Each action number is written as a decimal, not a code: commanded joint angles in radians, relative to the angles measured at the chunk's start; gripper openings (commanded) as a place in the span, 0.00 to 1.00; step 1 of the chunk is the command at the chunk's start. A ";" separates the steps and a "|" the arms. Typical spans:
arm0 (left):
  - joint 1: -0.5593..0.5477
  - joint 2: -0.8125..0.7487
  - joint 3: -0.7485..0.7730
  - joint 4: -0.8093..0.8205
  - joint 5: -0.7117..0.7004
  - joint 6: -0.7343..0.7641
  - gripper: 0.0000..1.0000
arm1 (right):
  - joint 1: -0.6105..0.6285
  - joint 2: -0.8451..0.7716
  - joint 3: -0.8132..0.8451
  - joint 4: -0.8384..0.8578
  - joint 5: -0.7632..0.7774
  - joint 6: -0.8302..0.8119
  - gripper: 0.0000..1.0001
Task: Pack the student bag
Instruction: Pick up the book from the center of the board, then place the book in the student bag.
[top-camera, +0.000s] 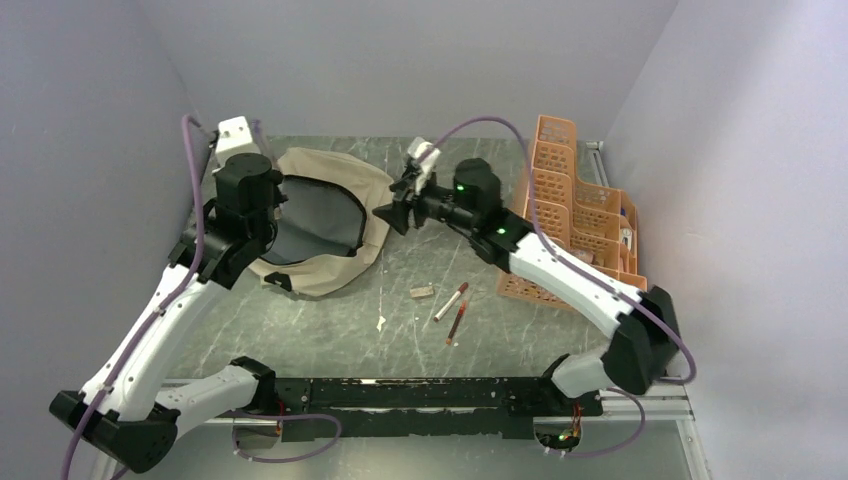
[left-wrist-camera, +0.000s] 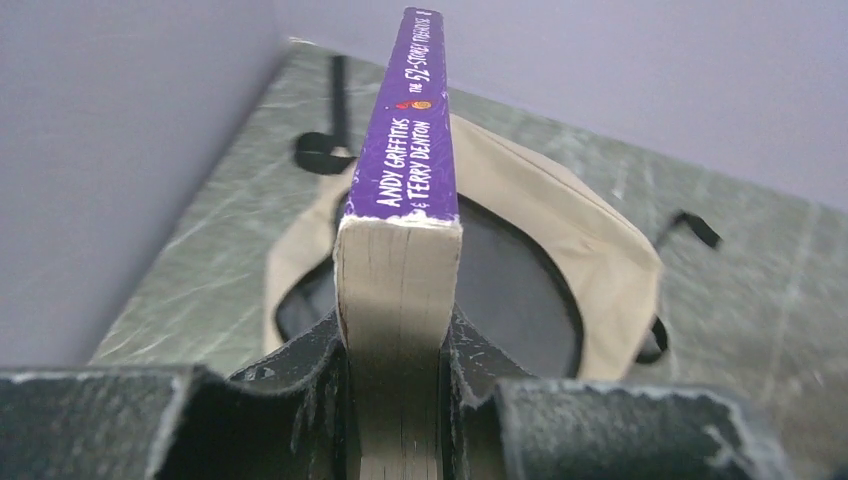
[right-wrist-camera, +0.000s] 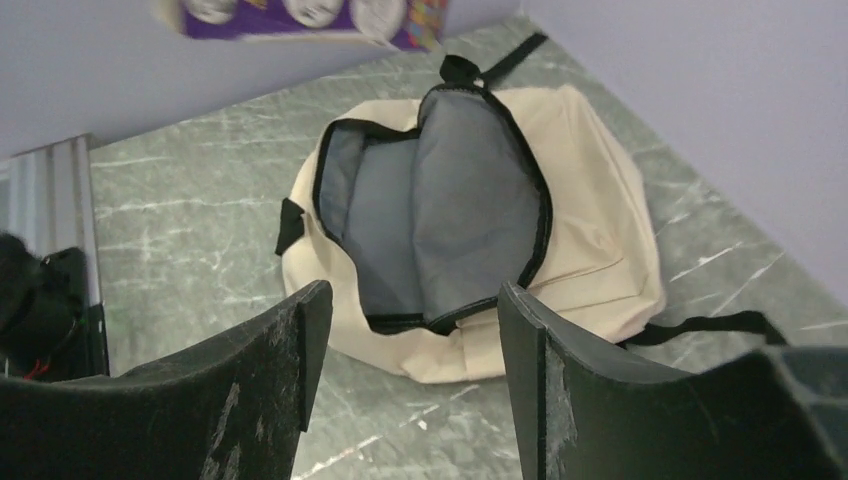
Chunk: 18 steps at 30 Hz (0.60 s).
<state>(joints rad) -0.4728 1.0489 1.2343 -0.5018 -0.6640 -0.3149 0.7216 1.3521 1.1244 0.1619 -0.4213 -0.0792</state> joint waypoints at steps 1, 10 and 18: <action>0.005 -0.072 0.056 -0.046 -0.313 -0.089 0.05 | 0.064 0.164 0.146 -0.085 0.203 0.078 0.64; 0.005 -0.149 0.046 -0.078 -0.450 -0.066 0.05 | 0.226 0.581 0.487 -0.244 0.391 -0.091 0.64; 0.005 -0.191 0.043 -0.084 -0.443 -0.033 0.05 | 0.303 0.935 0.842 -0.323 0.583 -0.239 0.67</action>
<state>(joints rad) -0.4702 0.8806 1.2373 -0.6235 -1.0588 -0.3737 1.0023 2.1765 1.8286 -0.1005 0.0204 -0.2066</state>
